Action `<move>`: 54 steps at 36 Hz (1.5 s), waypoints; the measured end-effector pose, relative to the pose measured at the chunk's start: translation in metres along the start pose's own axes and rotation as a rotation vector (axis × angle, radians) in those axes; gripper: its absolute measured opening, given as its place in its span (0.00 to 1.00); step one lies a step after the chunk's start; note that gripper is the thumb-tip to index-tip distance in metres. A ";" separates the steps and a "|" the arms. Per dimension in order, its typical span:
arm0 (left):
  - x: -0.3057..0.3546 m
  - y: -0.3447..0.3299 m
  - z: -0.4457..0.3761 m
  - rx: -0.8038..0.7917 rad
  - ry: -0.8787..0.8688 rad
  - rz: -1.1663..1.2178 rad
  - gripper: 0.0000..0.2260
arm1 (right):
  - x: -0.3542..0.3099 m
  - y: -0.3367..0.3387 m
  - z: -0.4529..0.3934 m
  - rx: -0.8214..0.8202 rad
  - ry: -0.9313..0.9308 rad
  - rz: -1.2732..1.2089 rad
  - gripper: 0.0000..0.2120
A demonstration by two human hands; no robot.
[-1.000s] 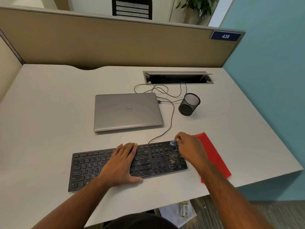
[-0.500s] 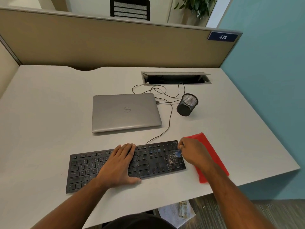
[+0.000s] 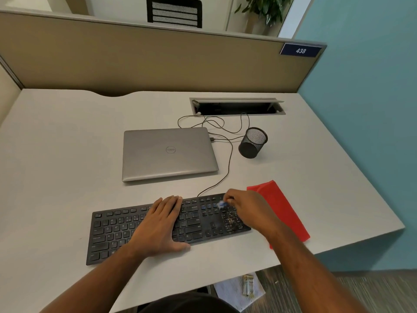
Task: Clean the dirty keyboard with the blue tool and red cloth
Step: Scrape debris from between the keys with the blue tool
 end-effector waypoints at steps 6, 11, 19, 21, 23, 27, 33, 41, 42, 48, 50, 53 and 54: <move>0.000 0.000 0.001 -0.001 0.005 -0.004 0.60 | 0.021 -0.005 0.007 -0.010 -0.068 0.075 0.14; 0.000 0.000 0.001 -0.007 0.013 -0.003 0.60 | 0.056 -0.001 0.016 0.021 -0.174 0.054 0.12; -0.001 -0.001 0.000 0.003 0.004 -0.001 0.61 | 0.026 -0.010 0.016 0.076 -0.108 -0.110 0.09; -0.001 0.000 0.000 0.000 0.006 -0.001 0.61 | 0.027 -0.014 0.016 0.072 -0.109 -0.060 0.10; 0.000 0.000 -0.001 -0.006 0.011 -0.003 0.61 | 0.038 -0.013 0.016 0.078 -0.153 -0.032 0.12; -0.001 -0.001 -0.001 -0.005 0.009 0.000 0.61 | 0.058 -0.006 0.010 0.079 -0.221 -0.001 0.10; -0.002 -0.002 -0.001 -0.002 0.008 -0.003 0.61 | 0.048 -0.008 -0.002 0.091 -0.158 -0.082 0.07; -0.002 -0.002 0.000 0.017 -0.001 0.001 0.61 | 0.053 -0.002 -0.020 0.050 -0.128 0.011 0.07; -0.002 -0.002 0.000 0.025 -0.002 -0.001 0.61 | 0.050 -0.002 -0.019 0.038 -0.110 0.016 0.08; -0.001 -0.001 0.000 0.003 -0.001 0.005 0.61 | 0.055 0.006 -0.022 0.022 -0.142 0.118 0.07; -0.001 -0.001 0.000 0.011 -0.002 0.004 0.61 | 0.054 0.006 -0.025 0.020 -0.132 0.107 0.08; -0.001 -0.001 0.001 0.018 -0.003 -0.007 0.60 | 0.051 0.000 -0.025 -0.012 -0.134 0.097 0.09; -0.001 -0.001 0.001 0.018 -0.002 -0.009 0.60 | 0.053 -0.001 -0.025 -0.014 -0.156 0.082 0.08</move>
Point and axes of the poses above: each hand's wrist, its own z-axis away from the middle knuckle, its own y-axis out of the back of the hand, x = y × z, the point moved 2 cm from there along -z, towards the middle knuckle, and after that the axes turned 9 degrees about z, right-handed, at the moved point
